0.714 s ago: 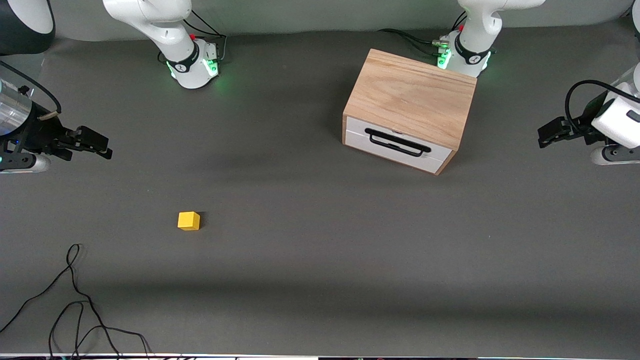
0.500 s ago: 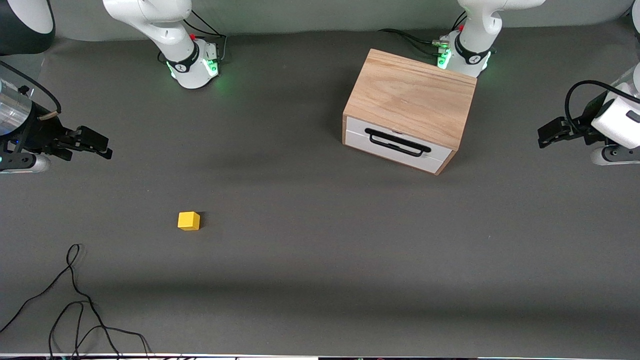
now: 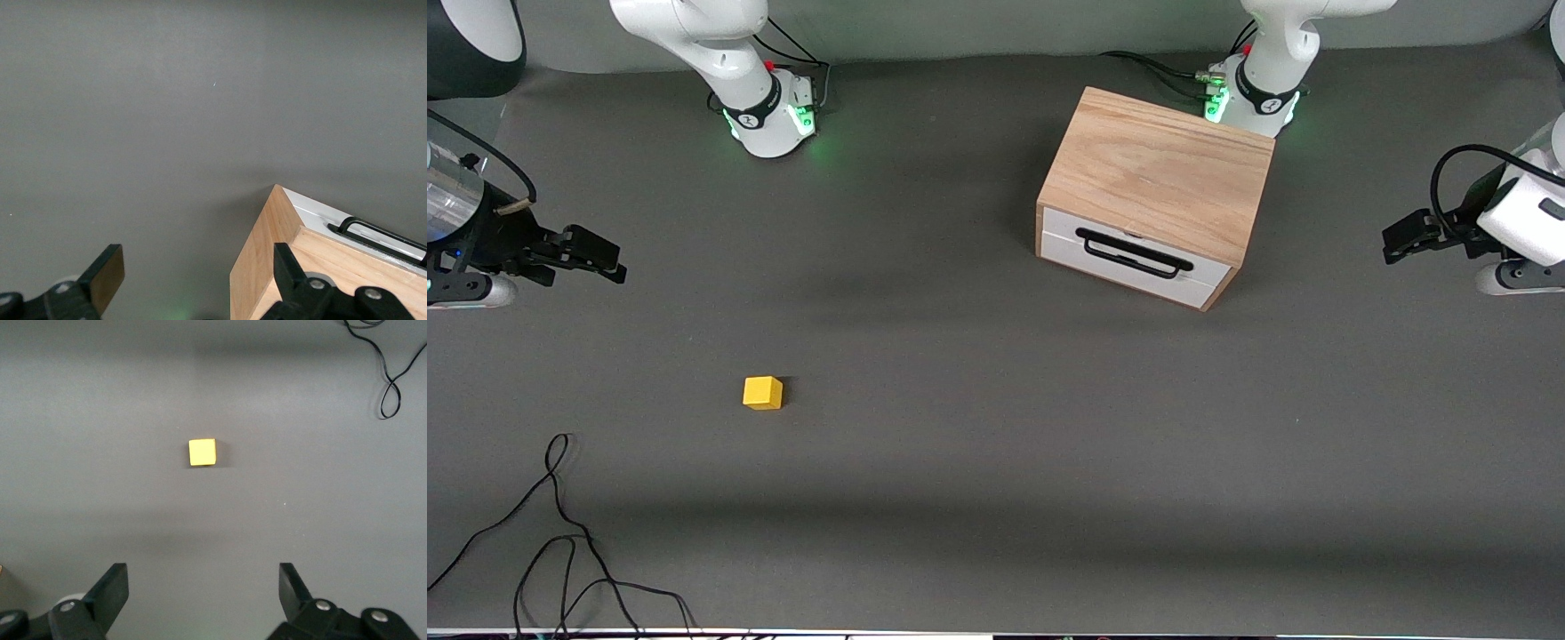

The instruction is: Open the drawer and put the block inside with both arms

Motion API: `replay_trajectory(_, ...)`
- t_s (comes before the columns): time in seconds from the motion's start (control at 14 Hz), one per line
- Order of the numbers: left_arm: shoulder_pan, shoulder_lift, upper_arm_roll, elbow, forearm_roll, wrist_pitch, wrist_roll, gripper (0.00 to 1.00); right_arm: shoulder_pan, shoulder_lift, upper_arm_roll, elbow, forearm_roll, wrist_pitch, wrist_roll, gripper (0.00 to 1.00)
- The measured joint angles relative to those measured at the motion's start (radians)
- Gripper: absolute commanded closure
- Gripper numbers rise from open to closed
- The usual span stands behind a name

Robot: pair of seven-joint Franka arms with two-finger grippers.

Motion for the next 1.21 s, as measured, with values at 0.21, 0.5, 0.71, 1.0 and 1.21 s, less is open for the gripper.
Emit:
replay_trajectory(0.21,-0.003,0.0,-0.007,0.0,-0.037,-0.011,-0.151,0.0,0.0,0.031,0.0,-0.001,0.0,0.006,0.0,0.0)
replay_trajectory(0.5,-0.034,0.0,-0.115,0.008,-0.061,-0.01,-0.58,0.0,0.0,0.112,-0.003,-0.003,-0.001,0.075,0.0,0.0)
replay_trajectory(0.71,-0.045,0.004,-0.24,0.015,-0.063,-0.01,-0.965,0.0,0.0,0.164,-0.004,-0.004,-0.002,0.104,0.0,0.0)
replay_trajectory(1.0,-0.053,0.051,-0.399,0.042,-0.063,-0.009,-1.468,0.0,0.002,0.198,-0.004,-0.082,-0.002,0.23,0.0,0.0)
replay_trajectory(1.21,-0.084,0.083,-0.452,0.054,-0.062,-0.008,-1.67,0.0,0.015,0.201,-0.003,-0.122,-0.002,0.283,0.0,0.0)
